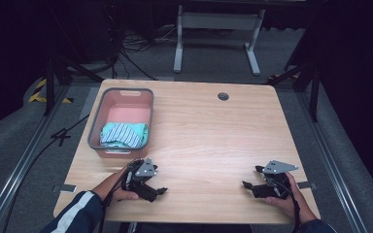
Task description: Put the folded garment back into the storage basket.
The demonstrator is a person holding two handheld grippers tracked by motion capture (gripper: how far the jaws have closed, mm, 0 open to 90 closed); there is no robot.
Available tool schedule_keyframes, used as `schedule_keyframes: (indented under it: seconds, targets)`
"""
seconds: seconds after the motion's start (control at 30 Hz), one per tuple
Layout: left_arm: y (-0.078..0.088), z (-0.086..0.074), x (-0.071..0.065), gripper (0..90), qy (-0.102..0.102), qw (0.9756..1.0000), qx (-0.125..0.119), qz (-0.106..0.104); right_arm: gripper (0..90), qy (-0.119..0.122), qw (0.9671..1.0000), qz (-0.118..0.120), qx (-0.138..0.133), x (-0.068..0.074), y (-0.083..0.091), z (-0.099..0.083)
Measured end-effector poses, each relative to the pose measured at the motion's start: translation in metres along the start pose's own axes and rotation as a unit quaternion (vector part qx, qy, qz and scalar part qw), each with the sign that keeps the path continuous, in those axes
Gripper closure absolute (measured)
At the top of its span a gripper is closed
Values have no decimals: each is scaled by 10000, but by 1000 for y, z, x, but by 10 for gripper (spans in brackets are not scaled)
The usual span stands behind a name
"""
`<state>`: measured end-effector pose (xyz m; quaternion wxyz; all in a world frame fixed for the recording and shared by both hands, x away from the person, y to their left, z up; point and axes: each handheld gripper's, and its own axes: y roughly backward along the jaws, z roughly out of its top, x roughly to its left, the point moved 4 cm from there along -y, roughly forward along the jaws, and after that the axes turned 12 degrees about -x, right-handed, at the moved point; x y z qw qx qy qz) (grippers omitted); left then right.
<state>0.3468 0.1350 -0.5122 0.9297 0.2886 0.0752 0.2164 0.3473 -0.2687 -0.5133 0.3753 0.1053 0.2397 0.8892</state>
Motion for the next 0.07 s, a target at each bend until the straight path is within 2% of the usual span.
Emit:
schedule_keyframes:
  seconds: [0.07]
  targets:
    - [0,0,0,130,-12,10000,3,-3,192,1,10000,0,-2,0,0,0]
